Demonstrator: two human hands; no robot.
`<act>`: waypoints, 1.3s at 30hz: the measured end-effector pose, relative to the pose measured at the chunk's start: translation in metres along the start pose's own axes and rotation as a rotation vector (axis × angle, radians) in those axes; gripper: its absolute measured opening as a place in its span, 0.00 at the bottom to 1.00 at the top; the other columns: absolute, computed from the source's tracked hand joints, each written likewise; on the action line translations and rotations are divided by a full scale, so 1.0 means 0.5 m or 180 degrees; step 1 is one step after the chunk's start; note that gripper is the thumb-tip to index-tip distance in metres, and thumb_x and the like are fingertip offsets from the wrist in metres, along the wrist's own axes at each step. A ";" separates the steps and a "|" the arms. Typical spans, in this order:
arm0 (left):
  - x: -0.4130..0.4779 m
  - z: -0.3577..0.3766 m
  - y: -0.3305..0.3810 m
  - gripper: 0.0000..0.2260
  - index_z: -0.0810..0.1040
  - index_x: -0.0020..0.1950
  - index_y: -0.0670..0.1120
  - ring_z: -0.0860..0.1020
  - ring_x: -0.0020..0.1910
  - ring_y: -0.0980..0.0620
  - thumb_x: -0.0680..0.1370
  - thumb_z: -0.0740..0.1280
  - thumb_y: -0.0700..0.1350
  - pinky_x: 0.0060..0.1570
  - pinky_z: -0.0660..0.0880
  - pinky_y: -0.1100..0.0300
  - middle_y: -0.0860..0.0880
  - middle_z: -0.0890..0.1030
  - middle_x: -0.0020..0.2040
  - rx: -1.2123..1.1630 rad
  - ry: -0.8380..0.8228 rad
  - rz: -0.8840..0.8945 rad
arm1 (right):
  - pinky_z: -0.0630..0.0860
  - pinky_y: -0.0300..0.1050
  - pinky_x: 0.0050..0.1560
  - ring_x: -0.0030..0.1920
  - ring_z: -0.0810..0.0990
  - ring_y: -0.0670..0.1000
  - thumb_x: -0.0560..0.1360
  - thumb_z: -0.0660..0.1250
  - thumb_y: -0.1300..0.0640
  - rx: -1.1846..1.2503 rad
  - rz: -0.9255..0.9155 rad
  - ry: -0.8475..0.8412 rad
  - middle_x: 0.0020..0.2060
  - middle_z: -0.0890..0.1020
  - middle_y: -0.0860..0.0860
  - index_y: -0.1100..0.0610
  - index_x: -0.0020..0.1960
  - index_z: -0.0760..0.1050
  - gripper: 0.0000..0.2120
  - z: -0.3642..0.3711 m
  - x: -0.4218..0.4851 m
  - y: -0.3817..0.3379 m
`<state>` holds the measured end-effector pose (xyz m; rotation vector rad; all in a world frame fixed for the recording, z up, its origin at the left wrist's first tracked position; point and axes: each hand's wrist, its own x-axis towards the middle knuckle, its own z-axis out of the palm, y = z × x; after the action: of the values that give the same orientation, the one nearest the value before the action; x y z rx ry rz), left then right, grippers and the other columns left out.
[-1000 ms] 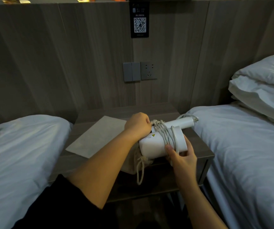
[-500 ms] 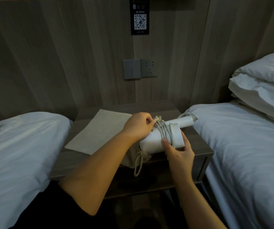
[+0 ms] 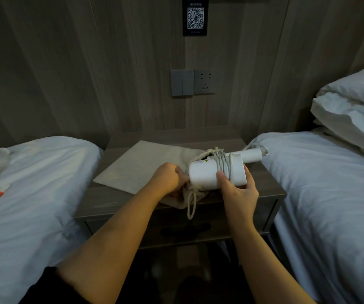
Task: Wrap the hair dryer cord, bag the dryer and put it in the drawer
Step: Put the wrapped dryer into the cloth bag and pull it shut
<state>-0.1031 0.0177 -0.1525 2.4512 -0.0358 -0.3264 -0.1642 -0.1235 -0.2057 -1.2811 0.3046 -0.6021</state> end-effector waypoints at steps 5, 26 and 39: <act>-0.016 -0.015 -0.006 0.12 0.74 0.32 0.44 0.69 0.28 0.52 0.75 0.62 0.37 0.30 0.67 0.62 0.46 0.72 0.28 -0.1292 0.0233 0.0464 | 0.79 0.32 0.46 0.52 0.81 0.43 0.68 0.75 0.58 -0.0034 -0.0036 -0.0028 0.57 0.81 0.50 0.54 0.69 0.69 0.31 0.000 0.001 0.000; 0.106 -0.018 0.127 0.24 0.76 0.59 0.41 0.78 0.56 0.41 0.74 0.64 0.59 0.46 0.71 0.56 0.41 0.78 0.60 0.0803 0.0366 0.0092 | 0.76 0.41 0.45 0.51 0.79 0.46 0.69 0.74 0.58 -0.0326 0.0375 -0.0563 0.52 0.77 0.47 0.50 0.62 0.63 0.28 -0.016 0.035 -0.012; 0.111 -0.029 0.092 0.23 0.78 0.52 0.41 0.79 0.47 0.45 0.72 0.67 0.61 0.43 0.74 0.57 0.44 0.79 0.48 0.0023 -0.0210 -0.0114 | 0.78 0.45 0.44 0.49 0.79 0.49 0.68 0.74 0.49 -0.0506 0.0732 -0.0526 0.50 0.78 0.49 0.52 0.60 0.66 0.25 -0.004 0.064 -0.036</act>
<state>-0.0434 -0.0152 -0.1255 2.4501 -0.0214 -0.4236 -0.1441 -0.1465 -0.1854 -1.4158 0.3620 -0.2786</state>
